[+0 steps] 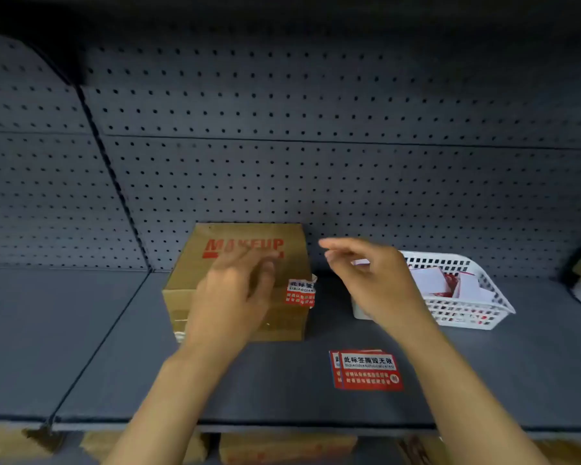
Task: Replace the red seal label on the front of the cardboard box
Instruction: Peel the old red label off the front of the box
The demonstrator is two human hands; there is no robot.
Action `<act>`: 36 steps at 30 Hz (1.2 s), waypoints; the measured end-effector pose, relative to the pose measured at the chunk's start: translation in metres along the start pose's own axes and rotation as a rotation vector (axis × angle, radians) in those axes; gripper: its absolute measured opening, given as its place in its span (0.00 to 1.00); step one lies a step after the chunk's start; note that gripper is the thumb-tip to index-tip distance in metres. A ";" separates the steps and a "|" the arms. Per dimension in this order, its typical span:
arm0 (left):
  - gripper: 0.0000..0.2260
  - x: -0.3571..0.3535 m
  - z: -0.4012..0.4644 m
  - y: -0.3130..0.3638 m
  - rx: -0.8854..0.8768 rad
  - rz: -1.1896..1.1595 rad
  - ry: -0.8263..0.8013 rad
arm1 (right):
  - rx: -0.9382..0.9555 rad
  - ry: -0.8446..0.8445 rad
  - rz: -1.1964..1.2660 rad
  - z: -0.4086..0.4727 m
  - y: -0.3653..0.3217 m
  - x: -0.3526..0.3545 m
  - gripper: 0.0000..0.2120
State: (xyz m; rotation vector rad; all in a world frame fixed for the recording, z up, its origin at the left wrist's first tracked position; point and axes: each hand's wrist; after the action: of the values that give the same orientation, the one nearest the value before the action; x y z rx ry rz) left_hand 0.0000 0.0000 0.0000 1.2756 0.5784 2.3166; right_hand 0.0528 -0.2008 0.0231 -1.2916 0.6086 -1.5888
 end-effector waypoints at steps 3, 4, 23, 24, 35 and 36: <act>0.14 -0.015 0.003 -0.010 -0.040 0.158 0.025 | 0.044 -0.081 -0.143 0.012 0.009 -0.007 0.11; 0.15 -0.018 0.003 -0.011 -0.018 0.184 0.023 | 0.061 -0.132 -0.196 0.015 0.012 -0.011 0.11; 0.12 -0.041 -0.001 -0.012 0.145 0.318 0.150 | 0.382 -0.179 -0.507 0.034 0.053 -0.004 0.05; 0.12 -0.042 0.000 -0.011 0.155 0.342 0.150 | 0.395 -0.185 -0.514 0.035 0.053 -0.004 0.04; 0.12 -0.053 0.002 -0.010 0.117 0.571 0.136 | 0.542 -0.205 -0.673 0.039 0.046 -0.001 0.02; 0.12 -0.053 0.003 -0.010 0.111 0.574 0.127 | 0.538 -0.208 -0.689 0.037 0.045 0.000 0.01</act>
State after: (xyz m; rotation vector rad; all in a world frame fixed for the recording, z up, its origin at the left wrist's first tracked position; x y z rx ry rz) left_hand 0.0296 -0.0204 -0.0405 1.5061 0.4215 2.8817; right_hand 0.1040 -0.2120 -0.0031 -1.2783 -0.4329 -1.9384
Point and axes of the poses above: each hand's wrist, its own z-axis towards the middle knuckle, its own x-axis out of the back of the hand, y = z × x, and after that the axes turned 4 degrees about -x, right-handed
